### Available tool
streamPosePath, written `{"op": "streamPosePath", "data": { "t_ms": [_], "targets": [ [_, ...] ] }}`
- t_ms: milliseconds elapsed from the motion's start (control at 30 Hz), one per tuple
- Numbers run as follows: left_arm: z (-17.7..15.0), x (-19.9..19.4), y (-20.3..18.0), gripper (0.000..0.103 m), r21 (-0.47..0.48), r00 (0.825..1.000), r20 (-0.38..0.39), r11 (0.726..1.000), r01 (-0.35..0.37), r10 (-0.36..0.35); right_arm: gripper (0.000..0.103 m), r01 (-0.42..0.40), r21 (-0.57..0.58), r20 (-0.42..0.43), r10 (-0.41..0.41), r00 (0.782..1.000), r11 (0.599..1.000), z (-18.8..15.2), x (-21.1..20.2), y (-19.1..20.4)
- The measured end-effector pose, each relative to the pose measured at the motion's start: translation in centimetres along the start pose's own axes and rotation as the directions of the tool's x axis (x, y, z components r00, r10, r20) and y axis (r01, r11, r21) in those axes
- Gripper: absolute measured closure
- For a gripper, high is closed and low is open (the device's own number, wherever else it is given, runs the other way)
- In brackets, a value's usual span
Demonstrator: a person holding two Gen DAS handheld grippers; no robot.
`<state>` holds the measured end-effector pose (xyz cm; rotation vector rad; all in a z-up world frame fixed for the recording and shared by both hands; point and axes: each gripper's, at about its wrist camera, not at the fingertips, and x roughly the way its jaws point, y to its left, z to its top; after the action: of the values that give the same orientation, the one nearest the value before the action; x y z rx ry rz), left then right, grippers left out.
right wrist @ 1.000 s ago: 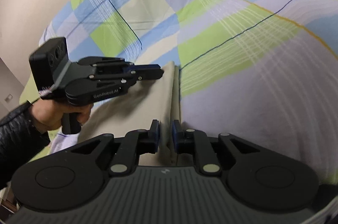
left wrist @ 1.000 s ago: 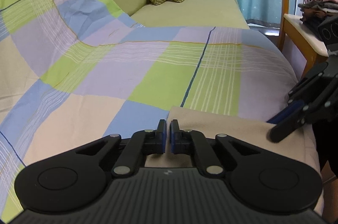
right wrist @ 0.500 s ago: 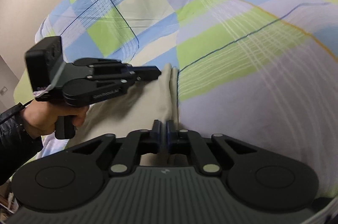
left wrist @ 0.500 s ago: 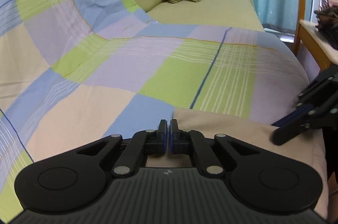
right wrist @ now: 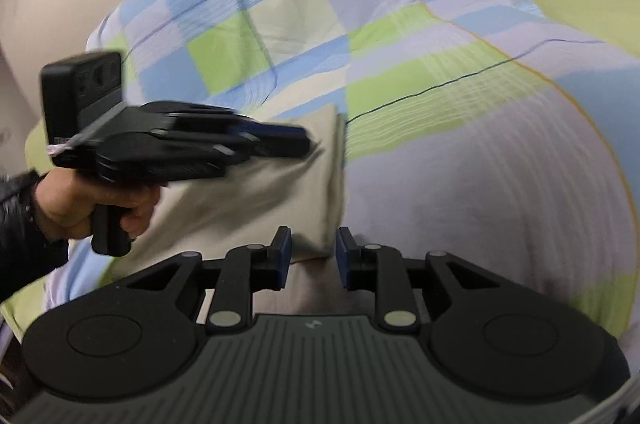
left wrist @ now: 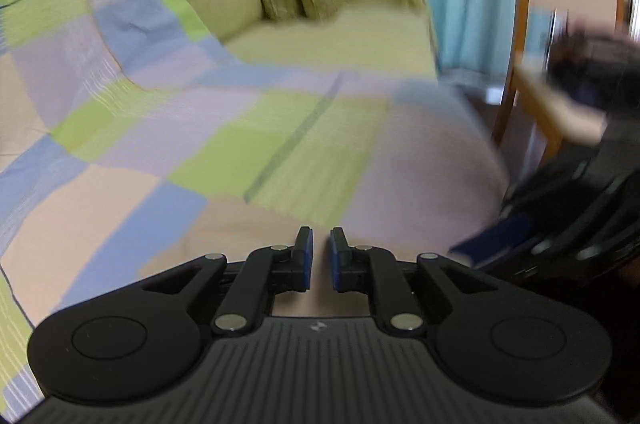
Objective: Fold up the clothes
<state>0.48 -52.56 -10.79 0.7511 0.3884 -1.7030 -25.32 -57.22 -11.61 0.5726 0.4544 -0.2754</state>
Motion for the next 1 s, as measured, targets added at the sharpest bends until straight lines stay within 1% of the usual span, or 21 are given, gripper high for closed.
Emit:
{"op": "streamPosePath", "data": {
  "t_ms": [33,100,133,200,267,367,400,433,467,500,667,733,800,867,933,1000],
  "targets": [
    [0.0,0.1,0.5,0.088,-0.023,1.000,0.012,1.000,0.001,-0.001,0.079,0.002,0.002,-0.003,-0.002,1.000,1.000,0.1,0.0,0.0],
    [0.5,-0.4,1.1,0.089,-0.066,1.000,0.022,0.998,-0.012,0.014,0.078,0.006,-0.010,0.032,-0.005,0.999,1.000,0.3,-0.7,0.3],
    [0.7,-0.9,1.3,0.089,-0.065,0.999,0.032,0.997,-0.028,0.030,0.078,0.002,-0.023,0.046,-0.001,0.999,1.000,0.3,-0.9,0.6],
    [0.6,-2.2,1.7,0.089,-0.086,0.998,0.048,0.996,-0.026,0.030,0.078,-0.018,-0.044,0.067,0.021,0.998,0.999,0.5,-0.9,1.2],
    [0.2,-2.7,2.0,0.089,-0.093,0.999,0.038,0.995,-0.030,0.034,0.079,-0.035,-0.063,0.081,0.040,0.996,0.997,0.6,-0.6,1.8],
    [-0.7,-2.2,2.2,0.089,-0.089,0.999,-0.007,0.995,-0.045,0.044,0.079,-0.026,-0.114,0.077,0.035,0.996,0.993,0.8,1.1,2.8],
    [-1.0,-2.1,2.2,0.088,-0.094,0.999,-0.008,0.995,-0.045,0.044,0.080,-0.013,-0.112,0.064,0.020,0.998,0.994,0.8,1.5,2.8],
    [-1.3,-2.1,2.4,0.088,-0.107,0.999,-0.004,0.993,-0.042,0.042,0.083,0.003,-0.105,0.045,0.001,0.999,0.995,0.8,1.9,2.7],
    [-1.4,-2.1,2.6,0.088,-0.114,0.999,0.000,0.992,-0.047,0.048,0.090,0.020,-0.097,0.027,-0.018,0.999,0.995,0.8,2.4,2.5],
    [-1.5,-2.1,2.7,0.088,-0.122,0.999,0.004,0.991,-0.052,0.053,0.093,0.031,-0.089,0.018,-0.030,0.999,0.996,0.7,2.3,2.5],
    [-1.7,-2.3,3.5,0.088,-0.132,0.995,0.013,0.987,-0.095,0.097,0.093,0.071,-0.045,0.002,-0.071,0.997,0.996,-0.2,1.1,2.1],
    [-2.0,-2.4,4.1,0.089,-0.128,0.992,0.013,0.984,-0.122,0.124,0.093,0.078,-0.046,0.002,-0.078,0.997,0.996,-0.4,0.9,2.2],
    [-2.4,-2.7,4.6,0.091,-0.145,0.990,0.013,0.980,-0.135,0.138,0.093,0.082,-0.057,0.004,-0.082,0.997,0.995,-0.7,1.0,2.3],
    [-2.7,-3.2,4.9,0.093,-0.146,0.985,0.008,0.975,-0.167,0.170,0.092,0.084,-0.065,0.006,-0.084,0.996,0.994,-0.8,1.0,2.3],
    [-3.1,-4.3,5.3,0.094,-0.146,0.970,-0.006,0.960,-0.241,0.243,0.092,0.083,-0.069,0.010,-0.083,0.997,0.994,-0.9,1.0,2.2],
    [-3.4,-5.2,5.6,0.093,-0.162,0.959,-0.014,0.946,-0.280,0.282,0.092,0.077,-0.067,0.012,-0.077,0.997,0.995,-0.9,0.9,2.1]
  ]
}}
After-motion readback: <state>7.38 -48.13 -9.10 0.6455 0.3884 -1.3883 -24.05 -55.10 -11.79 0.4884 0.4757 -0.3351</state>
